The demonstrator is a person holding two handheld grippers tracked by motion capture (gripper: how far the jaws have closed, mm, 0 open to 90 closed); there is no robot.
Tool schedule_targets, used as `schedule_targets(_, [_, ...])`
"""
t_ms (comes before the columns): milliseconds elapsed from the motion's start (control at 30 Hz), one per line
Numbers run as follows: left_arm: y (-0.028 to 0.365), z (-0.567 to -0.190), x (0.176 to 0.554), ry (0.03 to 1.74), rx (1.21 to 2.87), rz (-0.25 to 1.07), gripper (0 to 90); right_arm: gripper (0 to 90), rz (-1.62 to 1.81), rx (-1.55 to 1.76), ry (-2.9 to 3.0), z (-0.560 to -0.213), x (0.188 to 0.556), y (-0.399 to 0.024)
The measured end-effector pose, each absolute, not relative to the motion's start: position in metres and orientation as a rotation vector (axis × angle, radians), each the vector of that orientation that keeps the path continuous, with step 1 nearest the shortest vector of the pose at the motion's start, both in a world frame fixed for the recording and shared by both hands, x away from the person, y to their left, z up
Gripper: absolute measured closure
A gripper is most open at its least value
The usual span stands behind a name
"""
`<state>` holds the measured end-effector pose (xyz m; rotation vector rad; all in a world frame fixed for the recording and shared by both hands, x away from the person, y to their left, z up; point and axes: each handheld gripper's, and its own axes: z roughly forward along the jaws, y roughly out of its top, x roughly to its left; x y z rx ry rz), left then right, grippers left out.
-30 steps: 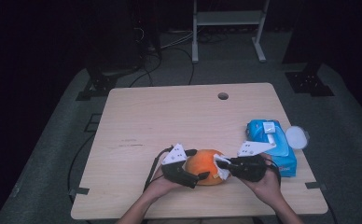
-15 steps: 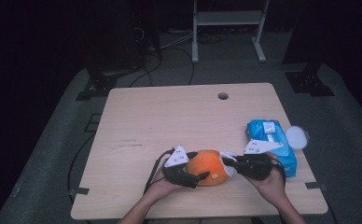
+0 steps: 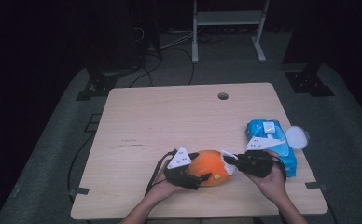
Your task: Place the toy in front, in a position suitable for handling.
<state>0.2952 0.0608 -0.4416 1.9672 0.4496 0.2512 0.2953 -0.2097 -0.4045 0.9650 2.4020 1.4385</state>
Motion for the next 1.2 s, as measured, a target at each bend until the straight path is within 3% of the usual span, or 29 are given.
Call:
schedule_targets(200, [0.071,-0.433,0.300,0.418,1.961,0.179,11.2,83.8,1.458,0.922,2.457,-0.404,0.295,-0.204])
schedule_targets(233, [0.073,-0.432,0.303,0.447,1.954,0.167,11.2,83.7,1.454,0.927,2.489,-0.406,0.296,-0.205])
schedule_targets(300, [0.074,-0.438,0.311,0.520,1.984,0.117,2.4,83.8,1.449,0.923,2.502,-0.407,0.294,-0.206])
schedule_targets(367, [0.069,-0.446,0.313,0.542,2.005,0.055,2.4,83.7,1.437,0.908,2.501,-0.406,0.294,-0.203])
schedule_targets(433, [0.067,-0.448,0.312,0.537,2.006,0.053,10.6,83.8,1.423,0.896,2.503,-0.405,0.294,-0.200])
schedule_targets(467, [0.067,-0.447,0.310,0.523,2.006,0.080,10.6,83.8,1.423,0.896,2.503,-0.405,0.294,-0.200])
schedule_targets(500, [0.068,-0.444,0.308,0.511,2.005,0.111,23.9,83.9,1.430,0.905,2.481,-0.402,0.294,-0.199])
schedule_targets(533, [0.068,-0.440,0.307,0.495,1.991,0.151,27.6,84.0,1.448,0.901,2.460,-0.399,0.293,-0.199])
schedule_targets(567, [0.063,-0.434,0.301,0.451,1.990,0.298,29.0,84.1,1.471,0.889,2.445,-0.396,0.291,-0.197])
schedule_targets(633, [0.059,-0.433,0.298,0.429,2.005,0.370,28.9,84.1,1.508,0.849,2.432,-0.389,0.287,-0.189])
schedule_targets(833, [0.056,-0.438,0.296,0.388,2.046,0.381,27.9,84.2,1.411,0.806,2.451,-0.398,0.287,-0.178])
schedule_targets(933, [0.061,-0.440,0.299,0.402,2.036,0.354,26.4,84.1,1.401,0.882,2.420,-0.404,0.295,-0.193])
schedule_targets(1100, [0.067,-0.441,0.309,0.490,2.007,0.246,6.7,84.2,1.365,0.958,2.397,-0.411,0.299,-0.208])
schedule_targets(1200, [0.069,-0.446,0.311,0.511,2.003,0.201,8.2,84.2,1.369,0.956,2.396,-0.410,0.300,-0.206])
